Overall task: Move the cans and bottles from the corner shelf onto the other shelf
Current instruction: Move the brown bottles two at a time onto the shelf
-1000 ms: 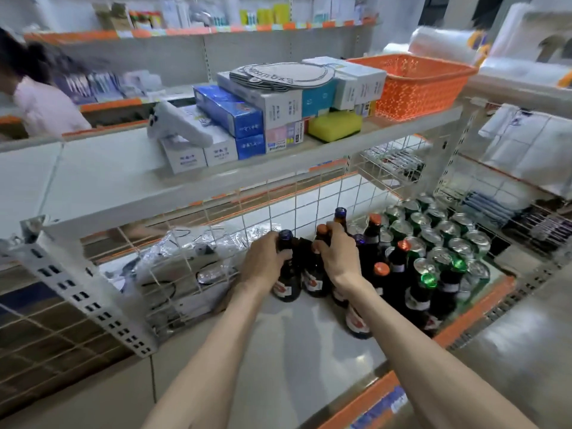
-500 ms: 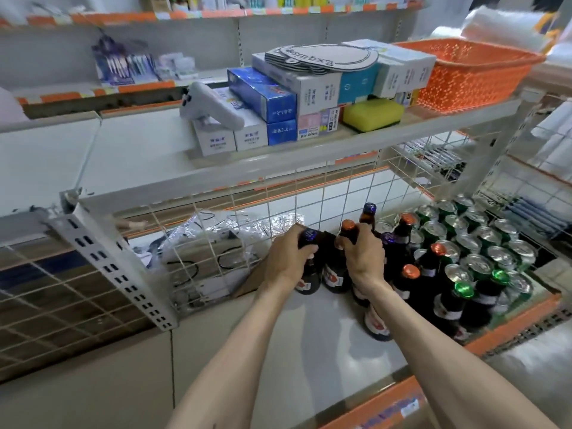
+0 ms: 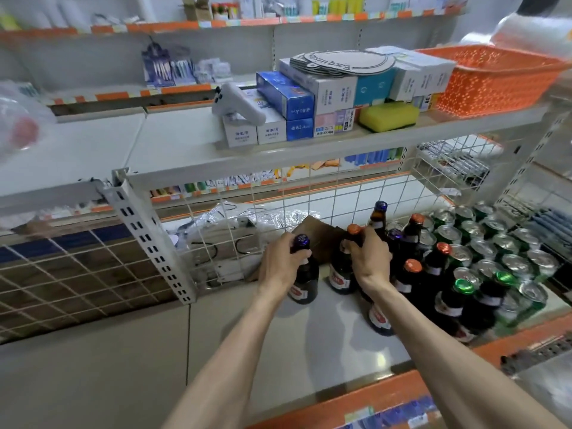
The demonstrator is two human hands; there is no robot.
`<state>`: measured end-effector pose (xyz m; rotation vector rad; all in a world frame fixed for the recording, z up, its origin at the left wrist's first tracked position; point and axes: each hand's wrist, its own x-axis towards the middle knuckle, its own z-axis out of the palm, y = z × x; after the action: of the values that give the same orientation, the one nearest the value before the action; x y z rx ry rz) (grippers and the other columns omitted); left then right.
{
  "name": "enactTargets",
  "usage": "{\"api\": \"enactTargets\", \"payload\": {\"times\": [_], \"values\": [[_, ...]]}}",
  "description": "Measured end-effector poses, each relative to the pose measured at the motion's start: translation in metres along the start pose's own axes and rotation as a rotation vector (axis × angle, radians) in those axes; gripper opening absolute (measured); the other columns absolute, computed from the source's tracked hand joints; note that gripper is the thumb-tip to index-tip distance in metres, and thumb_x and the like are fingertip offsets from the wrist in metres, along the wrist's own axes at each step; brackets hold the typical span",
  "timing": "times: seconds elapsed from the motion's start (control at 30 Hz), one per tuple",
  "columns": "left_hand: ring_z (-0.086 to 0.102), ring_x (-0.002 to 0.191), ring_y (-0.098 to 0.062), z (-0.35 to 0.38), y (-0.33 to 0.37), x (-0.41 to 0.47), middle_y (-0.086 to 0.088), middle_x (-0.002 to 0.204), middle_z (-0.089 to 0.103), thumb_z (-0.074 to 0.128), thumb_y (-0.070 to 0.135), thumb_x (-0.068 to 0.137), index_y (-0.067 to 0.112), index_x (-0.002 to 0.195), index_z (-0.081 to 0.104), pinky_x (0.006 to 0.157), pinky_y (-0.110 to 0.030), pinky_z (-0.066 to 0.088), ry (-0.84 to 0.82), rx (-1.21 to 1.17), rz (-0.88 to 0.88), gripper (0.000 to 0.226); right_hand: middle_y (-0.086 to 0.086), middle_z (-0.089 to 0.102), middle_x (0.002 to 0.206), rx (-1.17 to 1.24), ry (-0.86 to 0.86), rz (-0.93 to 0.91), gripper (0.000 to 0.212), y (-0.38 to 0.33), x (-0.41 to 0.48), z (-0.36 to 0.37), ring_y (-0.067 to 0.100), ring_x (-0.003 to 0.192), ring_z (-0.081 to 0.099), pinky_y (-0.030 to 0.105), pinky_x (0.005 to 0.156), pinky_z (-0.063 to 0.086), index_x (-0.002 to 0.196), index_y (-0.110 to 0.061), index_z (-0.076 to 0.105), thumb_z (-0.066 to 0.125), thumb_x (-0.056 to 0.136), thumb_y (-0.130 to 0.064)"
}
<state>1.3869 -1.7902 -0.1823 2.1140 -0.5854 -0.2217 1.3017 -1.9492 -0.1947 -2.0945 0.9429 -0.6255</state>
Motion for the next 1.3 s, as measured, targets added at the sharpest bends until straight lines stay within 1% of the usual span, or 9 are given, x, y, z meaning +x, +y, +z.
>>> {"api": "enactTargets", "payload": {"times": [0.1,0.2,0.33,0.5,0.6,0.77,0.97,1.13,1.3], "values": [[0.066,0.080,0.002,-0.005,-0.006,-0.007,0.006,0.095,0.070,0.074,0.024,0.088,0.016,0.095,0.064,0.061,-0.009,0.041,0.030,0.023,-0.003,0.014,0.016,0.069,0.097,0.006,-0.016,-0.039,0.020,0.001,-0.004,0.000,0.038,0.093,0.063,0.041,0.073,0.049,0.104,-0.009,0.057,0.063,0.089,-0.021],[0.066,0.092,-0.009,-0.014,-0.008,-0.016,0.004,0.107,0.072,0.075,0.025,0.086,0.019,0.108,0.068,0.080,-0.028,0.052,0.072,0.005,-0.010,0.023,0.014,0.069,0.097,0.007,-0.027,-0.057,0.020,0.000,-0.009,-0.001,0.038,0.092,0.063,0.045,0.076,0.052,0.102,-0.011,0.057,0.064,0.088,-0.023],[0.061,0.065,0.019,-0.031,-0.012,-0.027,0.003,0.100,0.071,0.075,0.016,0.087,0.014,0.111,0.070,0.063,-0.004,0.044,0.093,-0.029,-0.049,0.025,0.013,0.070,0.099,0.008,-0.047,-0.079,0.018,-0.002,-0.016,-0.001,0.038,0.094,0.064,0.045,0.078,0.052,0.101,-0.015,0.057,0.064,0.088,-0.026],[0.067,0.093,-0.009,-0.057,-0.018,-0.047,0.002,0.111,0.073,0.076,0.021,0.085,0.016,0.114,0.071,0.080,-0.022,0.046,0.184,0.012,-0.094,0.030,0.016,0.070,0.100,-0.017,-0.085,-0.154,0.021,-0.015,-0.027,0.005,0.040,0.096,0.063,0.037,0.072,0.045,0.105,-0.010,0.060,0.064,0.089,-0.022],[0.063,0.081,-0.001,-0.075,-0.026,-0.062,-0.002,0.114,0.072,0.077,0.016,0.085,0.010,0.118,0.069,0.069,-0.005,0.043,0.230,0.012,-0.127,0.034,0.016,0.070,0.102,-0.037,-0.117,-0.188,0.024,-0.033,-0.038,0.012,0.039,0.096,0.064,0.037,0.074,0.046,0.110,-0.011,0.061,0.064,0.089,-0.023],[0.062,0.081,-0.003,-0.116,-0.045,-0.091,-0.007,0.118,0.072,0.077,0.012,0.085,0.006,0.118,0.068,0.067,-0.003,0.043,0.319,0.047,-0.184,0.035,0.016,0.070,0.098,-0.053,-0.193,-0.251,0.022,-0.070,-0.061,0.033,0.039,0.091,0.064,0.034,0.068,0.041,0.102,-0.010,0.061,0.066,0.087,-0.025],[0.067,0.089,-0.016,-0.176,-0.076,-0.133,-0.003,0.099,0.076,0.083,0.021,0.077,0.012,0.100,0.072,0.074,-0.023,0.045,0.460,0.092,-0.261,0.027,0.019,0.069,0.102,-0.009,-0.311,-0.305,0.024,-0.118,-0.103,0.067,0.041,0.096,0.063,0.041,0.078,0.050,0.106,-0.010,0.062,0.067,0.086,-0.023],[0.065,0.068,0.007,-0.229,-0.104,-0.171,0.006,0.086,0.069,0.081,0.013,0.080,0.009,0.097,0.071,0.056,-0.002,0.039,0.514,0.049,-0.308,0.021,0.016,0.067,0.102,0.020,-0.375,-0.386,0.020,-0.157,-0.146,0.104,0.035,0.092,0.062,0.032,0.071,0.042,0.107,-0.005,0.064,0.065,0.089,-0.016],[0.064,0.082,-0.014,-0.275,-0.138,-0.206,0.002,0.089,0.072,0.082,0.021,0.079,0.015,0.095,0.070,0.067,-0.020,0.042,0.575,0.064,-0.349,0.021,0.013,0.069,0.101,0.042,-0.437,-0.458,0.017,-0.195,-0.190,0.145,0.027,0.085,0.060,0.033,0.071,0.045,0.104,-0.008,0.063,0.065,0.089,-0.016]]}}
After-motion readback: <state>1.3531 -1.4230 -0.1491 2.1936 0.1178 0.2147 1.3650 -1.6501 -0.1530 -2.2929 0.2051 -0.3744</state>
